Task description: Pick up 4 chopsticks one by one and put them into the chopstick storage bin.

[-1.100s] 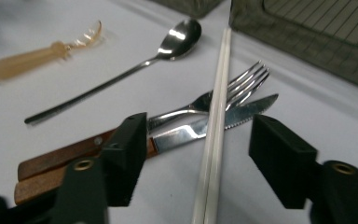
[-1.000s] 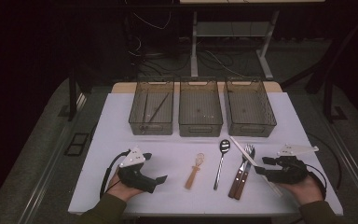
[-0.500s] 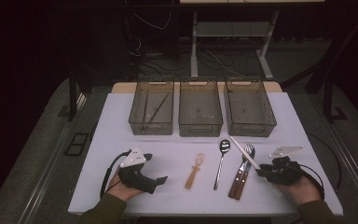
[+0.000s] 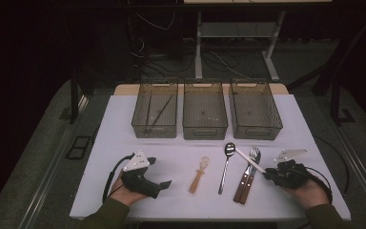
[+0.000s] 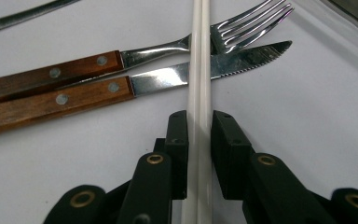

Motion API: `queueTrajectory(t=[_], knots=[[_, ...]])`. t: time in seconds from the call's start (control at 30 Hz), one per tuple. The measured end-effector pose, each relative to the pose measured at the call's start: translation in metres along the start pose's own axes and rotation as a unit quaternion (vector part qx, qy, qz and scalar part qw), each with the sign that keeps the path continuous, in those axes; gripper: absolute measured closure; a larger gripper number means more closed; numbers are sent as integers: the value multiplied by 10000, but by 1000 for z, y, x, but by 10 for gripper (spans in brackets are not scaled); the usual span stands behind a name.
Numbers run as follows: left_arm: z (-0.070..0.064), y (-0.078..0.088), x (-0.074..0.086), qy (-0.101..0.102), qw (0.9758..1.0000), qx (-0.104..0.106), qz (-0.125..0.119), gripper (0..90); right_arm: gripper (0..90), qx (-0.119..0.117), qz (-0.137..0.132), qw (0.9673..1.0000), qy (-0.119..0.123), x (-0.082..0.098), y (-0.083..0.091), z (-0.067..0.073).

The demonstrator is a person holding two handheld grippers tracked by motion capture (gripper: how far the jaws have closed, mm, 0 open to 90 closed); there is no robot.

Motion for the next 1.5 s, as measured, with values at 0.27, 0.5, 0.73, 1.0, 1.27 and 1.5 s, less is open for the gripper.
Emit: queueTrajectory(t=[0.27, 0.5, 0.73, 1.0, 1.27, 1.5], knots=[[0, 0, 0, 6, 10000, 8, -3, 0, 726, -96, -10, 9999, 97, 2, 2, -2], [-1, -1, 0, 18, 10000, 30, 7, 0, 668, -182, -83, 9998, 1, -3, 21, -6], [-1, -2, 1, -11, 10000, 47, 48, 0, 747, -309, 456, 9984, 158, 4, 23, -13], [-1, -3, 2, 7, 10000, 51, 59, 0, 790, -573, 821, 9948, 202, 7, 19, -12], [-1, -2, 2, 4, 10000, 48, 65, 0, 806, -574, 951, 9935, 250, 7, 15, -11], [-1, -3, 2, 18, 10000, 50, 60, 0, 811, -669, 1097, 9913, 281, 8, 12, -11]])
Point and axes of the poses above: each handheld gripper's, and its own axes: y roughly backward along the jaws, x roughly out of its underside, z roughly to its left, the point moved 10 cm from there along -y, roughly forward along the jaws, and after that the axes turned 14 degrees about y, right-handed, at the moved point
